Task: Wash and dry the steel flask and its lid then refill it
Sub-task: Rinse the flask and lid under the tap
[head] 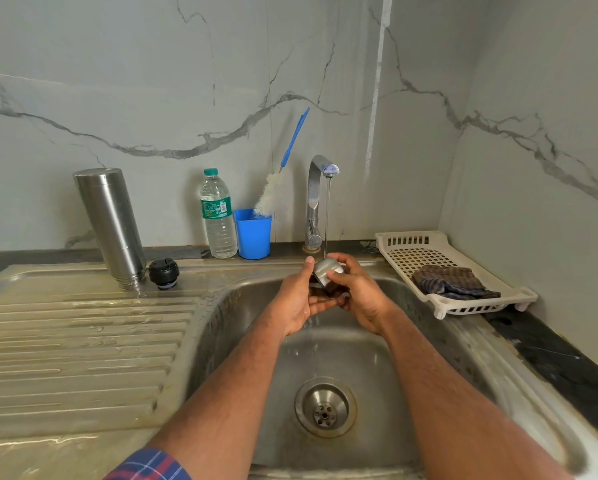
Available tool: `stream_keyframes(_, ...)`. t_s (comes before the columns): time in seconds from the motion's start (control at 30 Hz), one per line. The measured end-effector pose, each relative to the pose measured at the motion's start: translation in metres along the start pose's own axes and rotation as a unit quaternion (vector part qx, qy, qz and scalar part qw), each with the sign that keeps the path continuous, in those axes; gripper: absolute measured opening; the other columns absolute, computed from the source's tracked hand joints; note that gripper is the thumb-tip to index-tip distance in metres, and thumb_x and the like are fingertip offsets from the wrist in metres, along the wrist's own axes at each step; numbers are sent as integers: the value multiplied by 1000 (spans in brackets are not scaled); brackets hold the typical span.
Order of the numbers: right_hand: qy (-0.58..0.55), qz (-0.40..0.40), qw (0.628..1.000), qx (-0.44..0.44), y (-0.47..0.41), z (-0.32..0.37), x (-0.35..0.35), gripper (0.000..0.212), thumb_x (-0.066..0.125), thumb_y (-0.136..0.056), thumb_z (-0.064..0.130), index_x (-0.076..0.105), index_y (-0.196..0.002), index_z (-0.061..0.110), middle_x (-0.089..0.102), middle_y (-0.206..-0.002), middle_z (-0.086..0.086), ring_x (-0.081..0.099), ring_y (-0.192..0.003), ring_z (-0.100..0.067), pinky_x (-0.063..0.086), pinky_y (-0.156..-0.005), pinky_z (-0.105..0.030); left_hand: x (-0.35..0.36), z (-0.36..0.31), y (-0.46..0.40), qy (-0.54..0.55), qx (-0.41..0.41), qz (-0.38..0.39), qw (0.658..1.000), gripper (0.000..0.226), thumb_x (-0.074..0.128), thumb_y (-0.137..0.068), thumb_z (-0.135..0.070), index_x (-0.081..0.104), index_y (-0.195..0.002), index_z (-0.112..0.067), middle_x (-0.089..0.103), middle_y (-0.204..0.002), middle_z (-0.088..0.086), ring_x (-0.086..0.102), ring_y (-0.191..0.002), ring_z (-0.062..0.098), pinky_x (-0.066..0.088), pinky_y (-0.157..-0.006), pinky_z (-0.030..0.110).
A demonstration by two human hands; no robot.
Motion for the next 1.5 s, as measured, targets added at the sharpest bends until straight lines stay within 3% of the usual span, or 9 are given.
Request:
stream_keyframes(0.17,32,-51,998,26,-4,-3,4,25,52,-105,38,53,-127,25,71,-103,-7,63,-82,-16,45,-62,-29,-3,3,-2,-79,63,14,995,37,59,-102,-35,59,-132,-13,70,-117,24,74,-87,28,62,-75,37)
stream_keyframes(0.37,36,-54,998,11,-4,0,8,22,44,-107,43,57,-120,31,61,-85,-4,49,-61,-11,38,-49,-25,-16,2,-3,-188,170,8,967,57,75,-91,-12,54,-143,-24,63,-130,3,68,-112,22,63,-82,44)
stream_keyframes(0.6,141,-21,988,-52,7,9,8,29,35,-111,32,61,-124,32,66,-108,-2,60,-86,-12,45,-56,-16,-4,-3,0,-86,53,0,995,36,63,-100,-34,67,-121,-5,71,-114,22,75,-96,30,62,-80,37)
stream_keyframes(0.73,119,-9,989,-83,7,7,7,24,43,-108,30,64,-120,33,65,-117,-3,64,-104,-21,52,-74,-29,-3,-6,1,-28,-19,14,999,41,58,-101,-41,65,-123,-7,69,-107,22,73,-83,26,60,-66,30)
stream_keyframes(0.87,114,-43,992,-21,4,2,8,26,37,-109,40,59,-120,32,65,-106,-5,61,-83,-16,44,-60,-25,-3,-2,-3,-76,21,5,997,38,64,-100,-33,64,-122,-2,71,-109,24,73,-86,27,59,-65,29)
stream_keyframes(1.03,66,-31,994,85,-2,-12,10,37,25,-110,47,50,-127,26,71,-92,-10,57,-61,-17,40,-51,-29,-12,2,-11,-251,163,-87,950,43,81,-85,-24,63,-124,-25,71,-110,2,69,-99,17,53,-71,26)
stream_keyframes(1.23,265,-119,956,43,-1,-7,7,52,34,-104,60,62,-111,17,74,-86,-11,72,-64,-20,53,-52,-28,-9,7,-11,-165,74,-64,982,32,69,-96,-34,69,-114,-8,74,-98,11,70,-80,20,54,-61,30)
stream_keyframes(1.37,135,-35,990,-21,4,-1,9,20,47,-107,37,57,-122,29,67,-106,-14,59,-71,-17,45,-51,-27,5,3,-6,-34,8,-34,999,34,54,-105,-34,67,-120,-6,70,-105,18,67,-84,24,60,-67,32)
stream_keyframes(1.5,86,40,992,-85,9,2,11,49,63,-97,7,54,-136,35,61,-118,-6,60,-91,-13,49,-60,-14,6,-4,-2,33,-7,-49,998,40,50,-104,-44,66,-122,-12,73,-111,16,72,-98,24,60,-67,32)
Point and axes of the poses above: each hand's wrist, its own y-axis away from the middle knuckle, its own x-axis out of the palm, z = x × y, the point moved 2 cm from there along -y, towards the middle knuckle
